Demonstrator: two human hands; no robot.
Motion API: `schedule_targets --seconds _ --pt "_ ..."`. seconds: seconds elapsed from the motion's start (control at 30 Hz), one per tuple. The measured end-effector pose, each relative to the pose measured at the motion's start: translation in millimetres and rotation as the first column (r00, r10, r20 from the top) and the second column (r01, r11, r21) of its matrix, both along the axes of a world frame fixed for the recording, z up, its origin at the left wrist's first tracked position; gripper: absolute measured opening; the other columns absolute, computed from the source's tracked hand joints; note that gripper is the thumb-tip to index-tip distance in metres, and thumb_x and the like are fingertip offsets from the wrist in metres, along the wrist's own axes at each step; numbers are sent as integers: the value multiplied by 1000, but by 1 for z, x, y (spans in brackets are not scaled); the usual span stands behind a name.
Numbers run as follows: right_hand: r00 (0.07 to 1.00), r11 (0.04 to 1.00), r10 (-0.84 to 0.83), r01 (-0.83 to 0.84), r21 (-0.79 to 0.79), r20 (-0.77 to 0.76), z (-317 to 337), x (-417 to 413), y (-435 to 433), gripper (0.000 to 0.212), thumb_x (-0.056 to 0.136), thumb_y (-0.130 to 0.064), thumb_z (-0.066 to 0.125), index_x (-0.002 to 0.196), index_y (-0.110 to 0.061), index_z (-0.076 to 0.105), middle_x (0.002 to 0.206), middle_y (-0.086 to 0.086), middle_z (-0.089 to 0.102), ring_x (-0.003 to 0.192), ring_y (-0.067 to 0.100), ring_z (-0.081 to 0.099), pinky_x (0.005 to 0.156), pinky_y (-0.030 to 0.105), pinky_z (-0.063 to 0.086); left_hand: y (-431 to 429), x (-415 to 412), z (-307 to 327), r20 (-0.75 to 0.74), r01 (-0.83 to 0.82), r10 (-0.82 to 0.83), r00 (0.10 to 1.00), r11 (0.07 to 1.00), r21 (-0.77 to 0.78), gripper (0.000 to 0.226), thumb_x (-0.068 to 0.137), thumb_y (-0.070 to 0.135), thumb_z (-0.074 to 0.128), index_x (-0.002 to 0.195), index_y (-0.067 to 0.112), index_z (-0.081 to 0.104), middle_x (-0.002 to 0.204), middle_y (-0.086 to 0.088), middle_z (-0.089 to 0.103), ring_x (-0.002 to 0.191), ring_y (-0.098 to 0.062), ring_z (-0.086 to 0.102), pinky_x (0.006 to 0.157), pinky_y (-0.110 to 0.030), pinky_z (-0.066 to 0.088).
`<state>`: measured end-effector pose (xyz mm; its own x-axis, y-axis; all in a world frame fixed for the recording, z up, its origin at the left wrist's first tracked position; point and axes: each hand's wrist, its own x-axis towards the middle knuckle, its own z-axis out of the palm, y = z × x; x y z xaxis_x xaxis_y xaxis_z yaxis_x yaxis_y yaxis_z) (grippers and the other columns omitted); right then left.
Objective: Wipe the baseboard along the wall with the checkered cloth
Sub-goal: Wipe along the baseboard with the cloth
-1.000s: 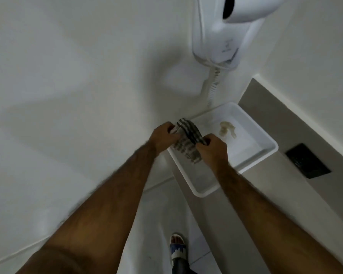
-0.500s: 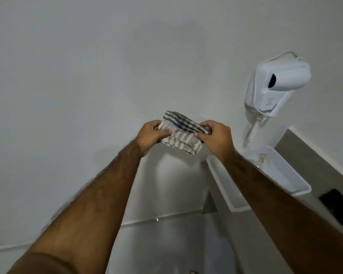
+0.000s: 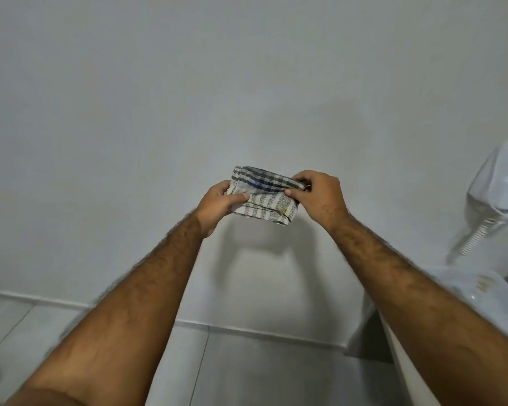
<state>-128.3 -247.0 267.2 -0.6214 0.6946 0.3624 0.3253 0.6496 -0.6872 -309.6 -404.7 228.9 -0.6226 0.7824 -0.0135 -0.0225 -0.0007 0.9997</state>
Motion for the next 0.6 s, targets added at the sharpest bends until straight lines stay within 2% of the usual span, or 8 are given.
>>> schedule_targets --seconds 0.1,0.23,0.3,0.4,0.5,0.6 --pt "999 1000 29 -28 -13 44 -24 -16 -12 22 90 -13 85 111 -13 79 90 -8 71 74 5 62 66 2 41 -13 -12 -29 70 -54 54 996 999 -6 40 91 3 71 130 -1 64 117 -15 76 93 -18 75 73 -20 61" --pt "987 995 89 -82 -59 132 -79 -39 -13 20 91 -10 84 110 -12 79 89 -8 70 79 10 66 74 12 51 -22 -21 -91 192 -107 115 975 993 -51 36 92 2 70 128 0 64 110 -11 75 82 -12 76 69 -20 61" --pt "978 991 126 -118 -58 168 -115 -52 -10 18 89 -8 84 107 -10 80 86 -5 71 78 12 66 69 10 50 -24 -27 -131 244 -119 139 960 988 -93 32 92 5 70 123 7 65 107 -9 75 89 -18 74 80 -27 60" --pt "957 984 178 -171 -54 228 -176 -73 -4 17 87 -8 85 103 -8 79 87 -1 74 78 12 64 75 24 56 -25 -39 -197 323 -142 184 928 978 -152 31 91 11 72 121 8 63 113 -11 72 102 -25 68 97 -43 56" --pt "918 966 239 -192 -173 315 -257 -99 7 16 89 -11 84 104 -9 76 86 -5 69 78 13 65 75 24 54 -20 -53 -273 404 -211 267 875 961 -177 30 91 13 75 117 9 63 114 -13 71 105 -26 68 95 -42 60" --pt "896 949 277 -197 -247 347 -345 -124 20 17 90 -11 83 104 -6 75 85 -2 69 77 16 67 77 28 59 -10 -69 -355 518 -301 354 778 935 -188 43 87 10 79 126 -2 64 120 -19 74 111 -31 71 92 -40 63"
